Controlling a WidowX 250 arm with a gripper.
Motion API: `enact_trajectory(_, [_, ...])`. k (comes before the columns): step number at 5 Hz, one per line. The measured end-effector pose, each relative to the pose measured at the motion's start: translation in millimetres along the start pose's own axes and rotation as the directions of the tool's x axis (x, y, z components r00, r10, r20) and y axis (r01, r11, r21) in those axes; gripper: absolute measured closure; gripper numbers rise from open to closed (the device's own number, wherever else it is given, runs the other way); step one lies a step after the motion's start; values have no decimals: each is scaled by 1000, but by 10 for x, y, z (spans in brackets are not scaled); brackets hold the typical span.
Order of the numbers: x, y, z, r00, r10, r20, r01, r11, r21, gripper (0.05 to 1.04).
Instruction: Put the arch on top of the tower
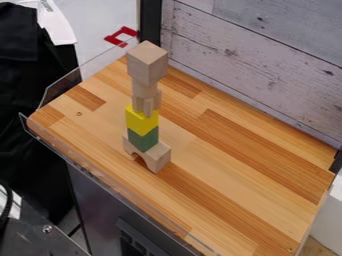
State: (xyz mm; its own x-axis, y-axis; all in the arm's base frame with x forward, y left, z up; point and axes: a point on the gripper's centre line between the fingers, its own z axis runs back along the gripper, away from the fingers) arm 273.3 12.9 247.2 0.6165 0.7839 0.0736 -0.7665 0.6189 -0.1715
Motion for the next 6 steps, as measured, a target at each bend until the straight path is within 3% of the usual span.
enact_trajectory(1, [62,154,-30,995,98,0,-98,994,56,491])
enact_trajectory(2, [21,343,-138,981,185,-64,-179,979,96,491])
enact_trajectory(4, [-190,615,-287,930,313,-194,-298,949,104,492])
enact_trajectory(5, [-283,599,-304,905,361,-227,-352,932,80,492])
enact_trajectory(6, [-332,522,-335,893,390,-225,-385,920,65,491])
